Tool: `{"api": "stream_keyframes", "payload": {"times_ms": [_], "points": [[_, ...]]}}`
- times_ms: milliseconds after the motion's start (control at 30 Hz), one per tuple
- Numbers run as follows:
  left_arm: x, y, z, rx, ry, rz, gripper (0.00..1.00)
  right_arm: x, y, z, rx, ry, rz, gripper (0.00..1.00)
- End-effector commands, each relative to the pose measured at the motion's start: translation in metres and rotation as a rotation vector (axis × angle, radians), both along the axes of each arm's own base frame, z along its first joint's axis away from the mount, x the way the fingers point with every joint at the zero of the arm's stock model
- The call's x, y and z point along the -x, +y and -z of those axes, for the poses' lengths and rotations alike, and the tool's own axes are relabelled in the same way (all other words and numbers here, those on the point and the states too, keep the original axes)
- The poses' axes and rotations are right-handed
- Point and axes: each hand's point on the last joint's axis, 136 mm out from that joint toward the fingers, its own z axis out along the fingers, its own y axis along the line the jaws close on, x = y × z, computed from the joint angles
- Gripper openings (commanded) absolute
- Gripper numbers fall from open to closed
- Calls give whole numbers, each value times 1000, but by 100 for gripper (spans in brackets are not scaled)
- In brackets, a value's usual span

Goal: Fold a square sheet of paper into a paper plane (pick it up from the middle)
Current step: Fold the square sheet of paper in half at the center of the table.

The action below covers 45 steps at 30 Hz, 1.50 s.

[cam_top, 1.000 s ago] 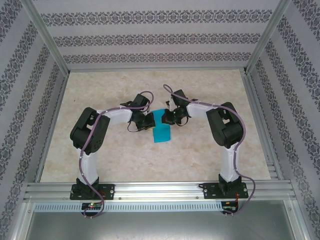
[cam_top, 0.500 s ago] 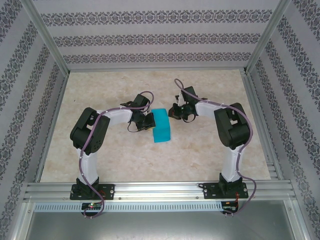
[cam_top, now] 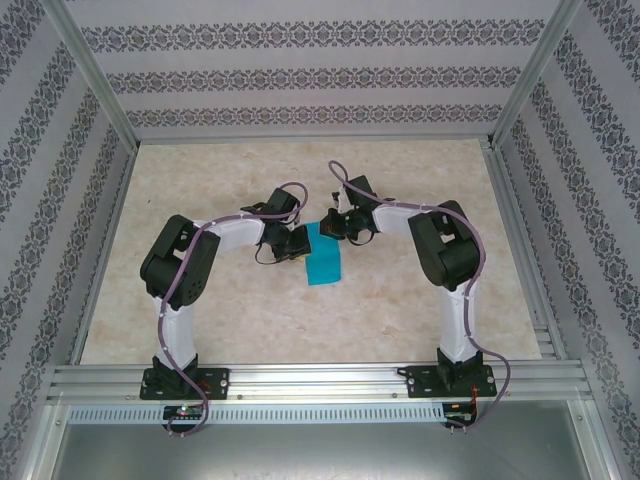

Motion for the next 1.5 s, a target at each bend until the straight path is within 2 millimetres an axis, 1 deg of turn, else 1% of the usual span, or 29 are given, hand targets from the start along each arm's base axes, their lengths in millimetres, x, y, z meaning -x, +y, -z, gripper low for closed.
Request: {"api": "stream_keyframes", "payload": {"times_ms": [0,233,333,400,500,567,633,800,900,1033,1167,1333,1467], "points": [[77,64,85,-341,278,9,0,-21,-18,5,38,-16,70,0],[80,64,86,-342,284,15,0,-47,-42,11,73,-12,145,0],[79,63,86,-342,281,17,0,-56,-49,7,93,-20,167,0],[79,63,85,-341,281,17,0,-60,-51,-5,89,-36,177,0],[78,62,85,-341,277,19,0,-56,-49,-34,60,-78,165,0],[77,62,85,-341,274,19,0,-44,-48,-51,51,-100,158,0],[77,61,85,-338,273,20,0,-27,-44,-58,37,-97,133,0],[76,60,86,-335,267,21,0,35,-12,-45,4,-17,-6,0],[75,60,86,-337,263,23,0,58,-5,-35,20,26,-48,0],[75,59,88,-338,266,21,0,75,-3,-21,39,85,-70,0],[77,58,89,-339,269,23,0,89,-1,-12,63,127,-97,0],[78,58,91,-343,271,20,0,99,-8,4,111,172,-103,0],[79,59,91,-347,272,18,0,107,-14,11,136,194,-112,0]]}}
